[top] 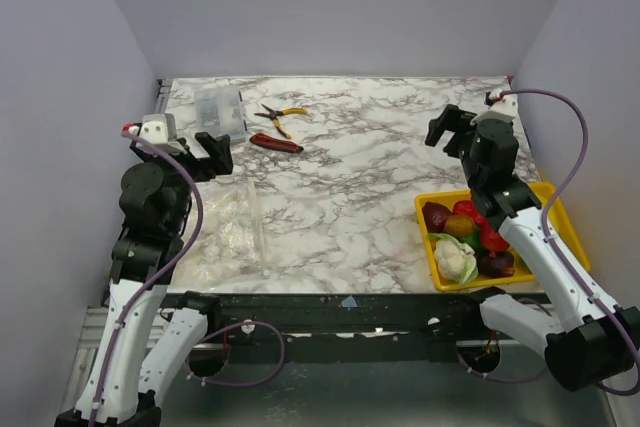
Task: Place the food in the zip-top bag and seal the zipper
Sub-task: Pick up the zipper food storage bag at the center of the board.
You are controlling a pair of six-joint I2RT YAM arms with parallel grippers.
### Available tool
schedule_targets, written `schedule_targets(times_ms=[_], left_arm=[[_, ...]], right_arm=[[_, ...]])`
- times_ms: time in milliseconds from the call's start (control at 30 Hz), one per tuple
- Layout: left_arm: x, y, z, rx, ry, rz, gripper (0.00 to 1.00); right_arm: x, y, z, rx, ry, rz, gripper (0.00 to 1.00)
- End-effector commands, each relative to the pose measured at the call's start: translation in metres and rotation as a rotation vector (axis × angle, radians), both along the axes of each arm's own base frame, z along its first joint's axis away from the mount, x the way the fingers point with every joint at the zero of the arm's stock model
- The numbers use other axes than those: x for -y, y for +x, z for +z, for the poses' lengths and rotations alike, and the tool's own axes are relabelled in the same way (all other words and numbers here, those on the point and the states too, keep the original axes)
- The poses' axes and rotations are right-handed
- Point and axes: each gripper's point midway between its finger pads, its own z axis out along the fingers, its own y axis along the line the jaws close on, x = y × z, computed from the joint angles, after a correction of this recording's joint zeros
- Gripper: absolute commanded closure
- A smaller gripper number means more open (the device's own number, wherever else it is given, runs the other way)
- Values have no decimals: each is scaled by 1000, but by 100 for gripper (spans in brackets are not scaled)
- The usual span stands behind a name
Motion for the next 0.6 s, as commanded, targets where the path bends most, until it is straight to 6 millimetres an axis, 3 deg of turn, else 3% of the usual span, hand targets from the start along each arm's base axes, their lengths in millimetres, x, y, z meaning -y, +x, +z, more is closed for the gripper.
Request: schedule_targets(times_ms=[0, 267, 367, 433, 567], left_arm=[[16, 11, -65, -258, -40, -57, 1], [18, 19, -139, -552, -75, -8, 2], [25, 21, -169, -674, -80, -21, 9], [28, 21, -187, -746, -81, -13, 11], [34, 19, -218, -862, -5, 27, 11]], right_arm=[[-7, 1, -7, -30, 33, 28, 0], [-36, 5, -35, -103, 76, 163, 0], [-39, 7, -46, -131, 105, 158, 0], [-36, 7, -49, -148, 135, 120, 0], [-52, 3, -51, -163, 141, 218, 0]])
